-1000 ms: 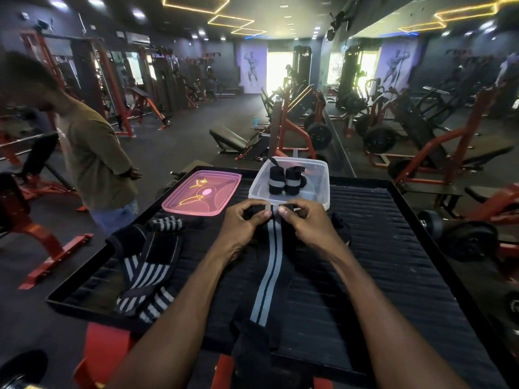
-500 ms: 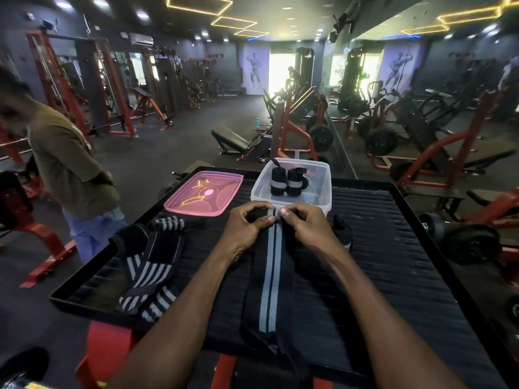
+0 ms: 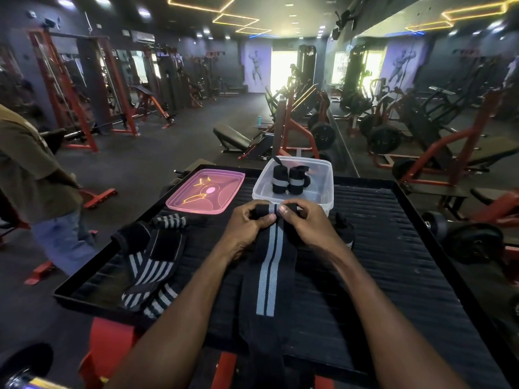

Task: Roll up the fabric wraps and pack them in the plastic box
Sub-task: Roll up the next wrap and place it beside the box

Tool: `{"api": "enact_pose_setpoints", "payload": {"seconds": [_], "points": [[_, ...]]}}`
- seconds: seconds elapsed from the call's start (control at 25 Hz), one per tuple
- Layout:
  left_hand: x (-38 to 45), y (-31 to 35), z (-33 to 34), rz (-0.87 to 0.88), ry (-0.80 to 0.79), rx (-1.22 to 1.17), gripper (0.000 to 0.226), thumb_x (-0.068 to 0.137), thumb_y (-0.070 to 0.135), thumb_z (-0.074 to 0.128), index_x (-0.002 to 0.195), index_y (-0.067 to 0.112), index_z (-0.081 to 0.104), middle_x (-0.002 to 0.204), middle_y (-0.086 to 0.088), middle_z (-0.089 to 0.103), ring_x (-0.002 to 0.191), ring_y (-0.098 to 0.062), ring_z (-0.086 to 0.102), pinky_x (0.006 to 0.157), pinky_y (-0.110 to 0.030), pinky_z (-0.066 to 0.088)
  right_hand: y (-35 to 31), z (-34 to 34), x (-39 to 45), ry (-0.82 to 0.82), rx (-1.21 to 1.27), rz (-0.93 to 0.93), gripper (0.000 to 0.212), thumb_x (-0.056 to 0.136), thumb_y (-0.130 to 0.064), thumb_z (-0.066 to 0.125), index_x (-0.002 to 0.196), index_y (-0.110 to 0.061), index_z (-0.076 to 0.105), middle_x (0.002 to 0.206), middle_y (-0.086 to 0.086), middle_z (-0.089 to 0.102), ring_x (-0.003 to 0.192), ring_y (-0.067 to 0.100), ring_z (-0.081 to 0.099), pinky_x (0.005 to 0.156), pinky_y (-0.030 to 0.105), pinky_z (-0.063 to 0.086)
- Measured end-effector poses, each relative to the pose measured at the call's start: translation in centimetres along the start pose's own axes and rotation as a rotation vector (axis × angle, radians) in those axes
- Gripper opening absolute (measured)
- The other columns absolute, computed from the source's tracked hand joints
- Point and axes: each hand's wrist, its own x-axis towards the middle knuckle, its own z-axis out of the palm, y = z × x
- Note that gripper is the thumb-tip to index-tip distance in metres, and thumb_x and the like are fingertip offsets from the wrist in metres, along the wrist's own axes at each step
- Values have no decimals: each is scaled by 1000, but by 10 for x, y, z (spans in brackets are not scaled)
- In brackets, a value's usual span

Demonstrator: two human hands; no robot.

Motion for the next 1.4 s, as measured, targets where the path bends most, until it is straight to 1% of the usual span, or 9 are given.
{"api": "enact_pose_setpoints", "payload": {"seconds": [0.16,0.32,0.52,0.64,0.76,0.92,1.16,1.28,1.4], "points": [[-3,0,4,-46,-54,-37,25,88,-1,68,113,0,68,112,-20,72,106,-29,69,97,-40,55,1,-1,2,13,-95,6,5,97,-18,62,97,-18,67,95,1,70,91,15,64,82,27,49],[-1,0,4,-26,-35,-28,24,91,8,67,113,-2,69,112,-21,72,105,-30,69,98,-43,53,-3,-4,-1,16,-79,-27,11,94,-12,67,99,-21,66,91,-10,65,84,-2,59,75,12,45],[3,-4,1,20,16,189,25,89,5,69,115,3,69,113,-15,72,104,-21,67,100,-38,52,-1,-2,-1,-47,-7,57,15,100,-25,58,101,-16,70,93,-3,69,88,12,64,79,25,48],[-1,0,6,-16,-8,105,24,90,6,68,114,0,66,106,-11,73,96,-17,68,86,-25,57,1,-2,1,2,-96,14,17,100,-24,57,98,-16,71,94,0,72,91,15,65,83,31,48],[-3,5,6,-190,-26,-44,24,93,27,66,104,7,70,98,-9,76,90,-20,73,75,-21,58,0,-1,1,40,-28,15,14,98,-18,61,102,-11,71,99,5,73,96,18,66,88,32,50],[3,4,1,-343,-171,198,53,91,62,51,99,16,75,104,-5,77,95,-13,73,86,-23,54,-1,-1,-2,47,50,27,9,94,-15,67,103,-14,69,98,-2,70,95,12,65,90,28,52],[6,1,0,-151,-83,135,39,103,39,43,101,13,73,93,-1,75,87,-8,72,85,-23,55,0,3,-4,15,-55,16,12,89,-18,73,85,-28,69,88,-11,72,84,3,67,83,27,53],[9,-6,-2,-108,-89,225,43,100,52,44,98,21,74,99,-2,76,100,-16,71,101,-38,50,0,7,-4,60,-5,57,7,90,-22,73,85,-27,71,89,-8,74,87,8,69,84,28,54],[10,-10,-1,-75,-44,262,61,87,67,43,99,17,76,100,-6,77,101,-20,71,100,-45,50,-1,10,-1,66,-51,113,13,95,-30,64,89,-21,72,92,-2,75,91,15,69,86,36,54]]}}
